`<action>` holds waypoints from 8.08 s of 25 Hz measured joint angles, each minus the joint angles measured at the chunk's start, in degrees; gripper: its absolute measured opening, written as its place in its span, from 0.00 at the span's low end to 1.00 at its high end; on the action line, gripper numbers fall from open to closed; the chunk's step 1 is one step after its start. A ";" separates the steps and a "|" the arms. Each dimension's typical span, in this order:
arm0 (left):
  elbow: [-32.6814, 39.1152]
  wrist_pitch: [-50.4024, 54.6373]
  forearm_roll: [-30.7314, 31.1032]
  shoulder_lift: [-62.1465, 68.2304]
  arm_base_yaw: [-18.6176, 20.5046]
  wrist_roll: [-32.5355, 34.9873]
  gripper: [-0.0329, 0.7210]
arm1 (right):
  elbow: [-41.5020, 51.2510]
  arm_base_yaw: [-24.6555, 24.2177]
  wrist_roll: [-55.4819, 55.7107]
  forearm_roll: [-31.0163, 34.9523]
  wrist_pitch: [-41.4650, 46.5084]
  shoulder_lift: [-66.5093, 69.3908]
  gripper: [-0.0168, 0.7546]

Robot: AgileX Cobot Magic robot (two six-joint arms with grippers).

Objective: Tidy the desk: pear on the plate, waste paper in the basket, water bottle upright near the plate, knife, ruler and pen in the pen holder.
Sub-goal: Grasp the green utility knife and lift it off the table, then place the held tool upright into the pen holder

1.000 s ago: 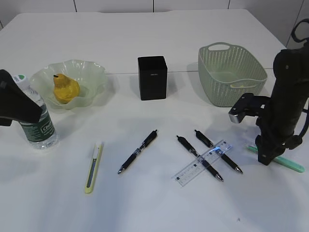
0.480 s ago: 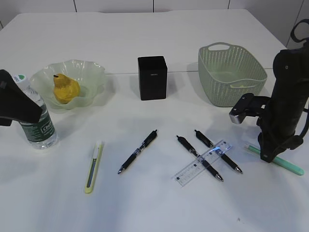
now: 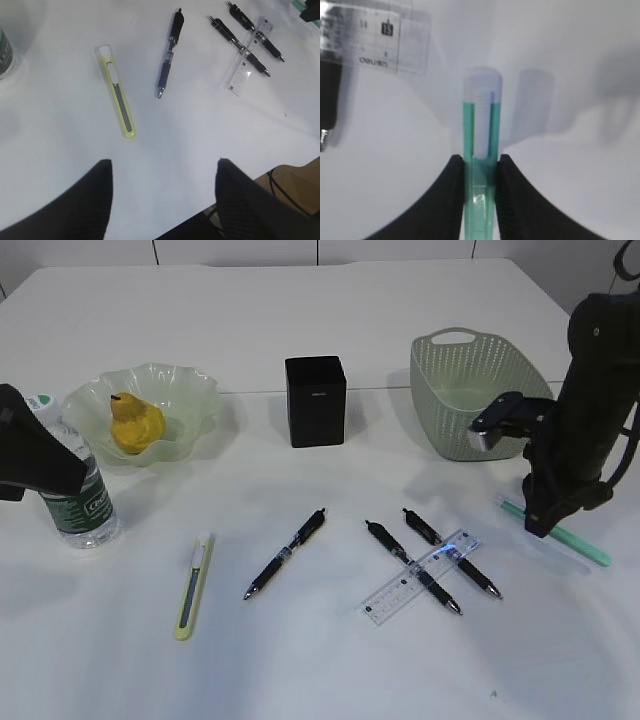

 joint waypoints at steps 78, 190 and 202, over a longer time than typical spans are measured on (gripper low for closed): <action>0.00 0.32 0.00 0.05 0.00 0.00 0.65 | -20.83 13.06 11.11 17.90 -29.83 3.58 0.24; 0.00 0.32 3.22 0.05 0.00 0.17 0.64 | -20.83 17.70 7.29 23.58 -40.55 3.55 0.43; 0.00 0.32 3.22 0.05 0.00 0.17 0.64 | -20.83 11.74 8.53 19.55 -18.28 -0.80 0.43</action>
